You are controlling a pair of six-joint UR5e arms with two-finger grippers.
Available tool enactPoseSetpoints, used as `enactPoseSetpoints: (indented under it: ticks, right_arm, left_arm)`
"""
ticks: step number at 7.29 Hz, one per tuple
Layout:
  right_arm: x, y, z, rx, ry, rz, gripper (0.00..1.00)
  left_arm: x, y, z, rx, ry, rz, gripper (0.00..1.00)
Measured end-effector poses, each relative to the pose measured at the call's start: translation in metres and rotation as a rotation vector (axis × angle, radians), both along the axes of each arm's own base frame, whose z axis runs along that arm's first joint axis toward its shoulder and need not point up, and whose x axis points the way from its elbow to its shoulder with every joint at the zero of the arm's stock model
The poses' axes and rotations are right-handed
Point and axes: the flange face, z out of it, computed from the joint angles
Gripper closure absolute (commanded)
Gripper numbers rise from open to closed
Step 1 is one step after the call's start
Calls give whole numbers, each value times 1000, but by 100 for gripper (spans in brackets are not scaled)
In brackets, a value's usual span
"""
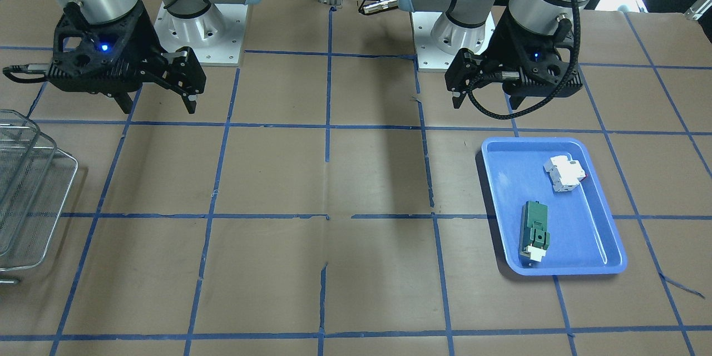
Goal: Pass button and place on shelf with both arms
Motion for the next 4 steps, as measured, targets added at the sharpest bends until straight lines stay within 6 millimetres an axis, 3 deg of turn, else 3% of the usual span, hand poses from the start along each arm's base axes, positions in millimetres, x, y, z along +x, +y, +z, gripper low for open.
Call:
enactPoseSetpoints:
  ticks: [4]
  right_arm:
    - [3,-13,4,7,-25,-1,0]
  left_arm:
    - [0,2,4,-8,-1,-1,0]
